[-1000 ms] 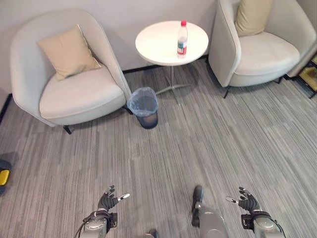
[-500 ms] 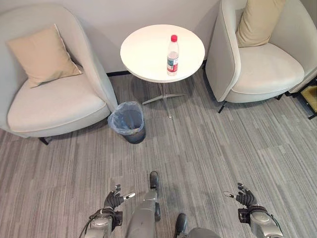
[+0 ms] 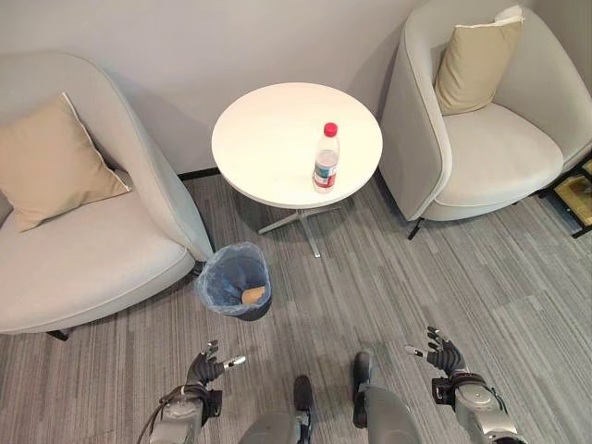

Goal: Gather garbage on tea table into small bin, then transfer packed bag to large trash can.

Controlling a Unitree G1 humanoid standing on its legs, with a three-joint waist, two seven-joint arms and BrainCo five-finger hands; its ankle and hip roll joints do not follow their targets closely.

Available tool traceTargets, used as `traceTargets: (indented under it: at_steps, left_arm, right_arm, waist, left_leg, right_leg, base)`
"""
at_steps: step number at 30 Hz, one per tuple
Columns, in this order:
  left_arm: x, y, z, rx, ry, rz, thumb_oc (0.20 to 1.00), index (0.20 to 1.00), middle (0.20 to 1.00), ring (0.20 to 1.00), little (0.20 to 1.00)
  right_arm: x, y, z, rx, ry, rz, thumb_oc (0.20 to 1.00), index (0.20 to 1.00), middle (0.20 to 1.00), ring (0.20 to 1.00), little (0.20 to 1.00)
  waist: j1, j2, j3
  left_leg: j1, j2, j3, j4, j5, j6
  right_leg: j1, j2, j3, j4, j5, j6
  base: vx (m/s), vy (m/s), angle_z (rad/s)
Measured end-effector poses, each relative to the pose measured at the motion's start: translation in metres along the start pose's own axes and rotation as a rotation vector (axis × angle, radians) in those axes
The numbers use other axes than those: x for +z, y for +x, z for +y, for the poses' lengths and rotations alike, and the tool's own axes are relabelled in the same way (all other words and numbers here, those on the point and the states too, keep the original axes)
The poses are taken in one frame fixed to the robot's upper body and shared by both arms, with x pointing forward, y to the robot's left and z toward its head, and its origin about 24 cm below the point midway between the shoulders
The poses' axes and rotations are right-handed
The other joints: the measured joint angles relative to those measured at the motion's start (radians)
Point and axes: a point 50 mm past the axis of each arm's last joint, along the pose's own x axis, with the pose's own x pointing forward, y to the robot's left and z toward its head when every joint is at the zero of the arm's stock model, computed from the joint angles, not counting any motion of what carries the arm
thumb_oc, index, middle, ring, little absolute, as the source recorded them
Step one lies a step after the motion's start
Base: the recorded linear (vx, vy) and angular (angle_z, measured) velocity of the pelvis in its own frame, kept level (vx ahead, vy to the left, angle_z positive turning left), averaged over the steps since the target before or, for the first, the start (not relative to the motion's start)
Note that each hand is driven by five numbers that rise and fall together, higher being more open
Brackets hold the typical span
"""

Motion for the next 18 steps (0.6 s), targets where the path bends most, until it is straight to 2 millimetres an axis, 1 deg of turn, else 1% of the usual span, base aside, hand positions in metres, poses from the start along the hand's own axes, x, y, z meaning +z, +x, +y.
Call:
traceTargets:
  at_steps: [1, 3, 4, 5, 6, 7, 8, 9, 10, 11, 12, 13, 15, 16, 17, 18]
  left_arm:
    - [-0.003, 0.000, -0.002, 0.001, -0.011, 0.014, 1.000, 1.000, 1.000, 1.000, 1.000]
    - [-0.005, -0.001, -0.004, -0.004, -0.013, 0.019, 1.000, 1.000, 1.000, 1.000, 1.000]
    - [-0.008, -0.002, -0.005, -0.006, -0.017, 0.026, 1.000, 1.000, 1.000, 1.000, 1.000]
    - [-0.006, -0.002, -0.008, -0.013, -0.022, 0.018, 1.000, 1.000, 1.000, 1.000, 1.000]
    - [-0.008, -0.003, -0.013, -0.023, -0.032, 0.019, 1.000, 1.000, 1.000, 1.000, 1.000]
    - [-0.011, -0.004, -0.017, -0.037, -0.030, 0.026, 1.000, 1.000, 1.000, 1.000, 1.000]
    - [-0.007, -0.003, -0.019, -0.041, -0.036, 0.013, 1.000, 1.000, 1.000, 1.000, 1.000]
    - [-0.003, -0.002, -0.020, -0.046, -0.038, -0.003, 1.000, 1.000, 1.000, 1.000, 1.000]
    - [0.004, 0.000, -0.020, -0.047, -0.035, -0.017, 1.000, 1.000, 1.000, 1.000, 1.000]
    - [0.004, 0.001, -0.021, -0.048, -0.036, -0.013, 1.000, 1.000, 1.000, 1.000, 1.000]
    - [0.000, 0.000, -0.020, -0.048, -0.034, 0.003, 1.000, 1.000, 1.000, 1.000, 1.000]
    - [0.000, 0.000, -0.020, -0.048, -0.034, 0.004, 1.000, 1.000, 1.000, 1.000, 1.000]
    - [0.007, 0.003, -0.020, -0.049, -0.031, -0.016, 1.000, 1.000, 1.000, 1.000, 1.000]
    - [0.012, 0.004, -0.020, -0.050, -0.030, -0.031, 1.000, 1.000, 1.000, 1.000, 1.000]
    - [0.019, 0.007, -0.020, -0.052, -0.028, -0.050, 1.000, 1.000, 1.000, 1.000, 1.000]
    - [0.024, 0.008, -0.020, -0.052, -0.027, -0.063, 1.000, 1.000, 1.000, 1.000, 1.000]
  right_arm:
    - [-0.001, -0.001, 0.000, 0.002, -0.001, 0.004, 1.000, 1.000, 1.000, 1.000, 1.000]
    - [-0.003, -0.001, 0.000, 0.006, -0.008, 0.010, 1.000, 1.000, 1.000, 1.000, 1.000]
    - [-0.010, -0.004, -0.002, 0.002, -0.014, 0.026, 1.000, 1.000, 1.000, 1.000, 1.000]
    - [-0.027, -0.012, -0.005, -0.003, -0.017, 0.078, 1.000, 1.000, 1.000, 1.000, 1.000]
    - [-0.031, -0.013, -0.008, -0.010, -0.025, 0.097, 1.000, 1.000, 1.000, 1.000, 1.000]
    - [-0.030, -0.013, -0.012, -0.016, -0.034, 0.100, 1.000, 1.000, 1.000, 1.000, 1.000]
    - [-0.024, -0.010, -0.016, -0.027, -0.037, 0.082, 1.000, 1.000, 1.000, 1.000, 1.000]
    - [-0.013, -0.006, -0.021, -0.035, -0.046, 0.049, 1.000, 1.000, 1.000, 1.000, 1.000]
    - [-0.002, -0.002, -0.024, -0.042, -0.048, 0.009, 1.000, 1.000, 1.000, 1.000, 1.000]
    - [0.010, 0.002, -0.025, -0.043, -0.056, -0.031, 1.000, 1.000, 1.000, 1.000, 1.000]
    - [0.018, 0.004, -0.024, -0.041, -0.061, -0.061, 1.000, 1.000, 1.000, 1.000, 1.000]
    - [0.023, 0.005, -0.025, -0.042, -0.064, -0.081, 1.000, 1.000, 1.000, 1.000, 1.000]
    - [0.025, 0.006, -0.024, -0.040, -0.065, -0.085, 1.000, 1.000, 1.000, 1.000, 1.000]
    - [0.023, 0.006, -0.023, -0.038, -0.064, -0.076, 1.000, 1.000, 1.000, 1.000, 1.000]
    - [0.018, 0.005, -0.022, -0.039, -0.061, -0.057, 1.000, 1.000, 1.000, 1.000, 1.000]
    - [0.013, 0.004, -0.022, -0.037, -0.065, -0.039, 1.000, 1.000, 1.000, 1.000, 1.000]
  waist:
    - [-0.010, 0.001, 0.016]
    - [-0.016, -0.002, 0.029]
    - [-0.031, 0.001, 0.030]
    - [-0.046, 0.004, 0.027]
    - [-0.047, 0.031, 0.024]
    - [-0.054, 0.047, 0.015]
    - [-0.054, 0.064, 0.004]
    - [-0.054, 0.055, 0.003]
    - [-0.054, 0.034, 0.012]
    - [-0.040, 0.026, 0.011]
    - [-0.029, 0.016, 0.013]
    - [-0.028, 0.004, 0.020]
    - [-0.025, -0.008, 0.027]
    - [-0.027, -0.017, 0.031]
    - [-0.031, -0.029, 0.036]
    - [-0.032, -0.037, 0.039]
  left_leg:
    - [0.031, 0.000, -0.019, 0.010, -0.035, -0.018]
    - [0.062, 0.001, -0.033, 0.031, -0.077, -0.037]
    - [0.085, 0.005, -0.068, 0.041, -0.101, -0.048]
    - [0.132, 0.019, -0.127, 0.039, -0.130, -0.068]
    - [0.169, 0.063, -0.150, 0.027, -0.144, -0.083]
    - [0.164, 0.101, -0.165, 0.050, -0.155, -0.102]
    - [0.142, 0.126, -0.154, 0.101, -0.127, -0.145]
    - [0.075, 0.136, -0.133, 0.222, -0.111, -0.170]
    - [-0.018, 0.140, -0.099, 0.392, -0.096, -0.197]
    - [-0.090, 0.161, -0.067, 0.534, -0.099, -0.204]
    - [-0.099, 0.169, -0.046, 0.542, -0.105, -0.212]
    - [-0.114, 0.170, -0.040, 0.534, -0.106, -0.215]
    - [-0.143, 0.164, -0.014, 0.476, -0.106, -0.215]
    - [-0.159, 0.162, -0.007, 0.395, -0.105, -0.216]
    - [-0.157, 0.162, 0.015, 0.285, -0.093, -0.220]
    - [-0.159, 0.166, 0.017, 0.211, -0.063, -0.220]
  right_leg:
    - [-0.022, -0.005, 0.021, -0.087, 0.040, 0.017]
    - [-0.042, -0.012, 0.030, -0.108, 0.053, 0.019]
    - [-0.029, -0.018, 0.058, -0.097, 0.048, 0.024]
    - [0.017, -0.028, 0.052, -0.042, 0.055, 0.019]
    - [0.023, 0.001, 0.039, 0.026, 0.082, 0.009]
    - [0.024, 0.029, 0.025, 0.059, 0.081, 0.003]
    - [0.032, 0.046, -0.002, 0.076, 0.059, -0.043]
    - [0.044, 0.049, -0.042, 0.068, 0.041, -0.081]
    - [0.064, 0.046, -0.062, 0.060, 0.061, -0.131]
    - [0.081, 0.062, -0.064, 0.049, 0.067, -0.166]
    - [0.115, 0.080, -0.060, 0.025, 0.051, -0.182]
    - [0.153, 0.099, -0.068, -0.004, 0.039, -0.183]
    - [0.206, 0.119, -0.094, -0.057, 0.042, -0.191]
    - [0.229, 0.125, -0.117, -0.078, 0.045, -0.196]
    - [0.254, 0.130, -0.137, -0.107, 0.043, -0.191]
    - [0.261, 0.137, -0.144, -0.110, 0.047, -0.197]
  base:
    - [0.58, -0.246, 0.30]
    - [0.42, -0.211, 0.35]
    - [0.30, -0.202, 1.06]
    - [0.42, -0.323, 1.28]
    - [0.28, -0.270, 1.30]
    - [0.24, -0.336, 0.93]
    - [0.12, -0.215, 0.99]
    - [0.12, -0.217, 0.95]
    - [0.10, -0.129, 0.68]
    - [0.13, -0.166, 0.26]
    - [0.13, -0.128, 0.01]
    - [0.11, -0.093, -0.08]
    - [0.14, -0.056, 0.11]
    - [0.13, -0.005, 0.40]
    - [0.10, 0.027, 0.43]
    - [0.14, 0.038, 0.24]
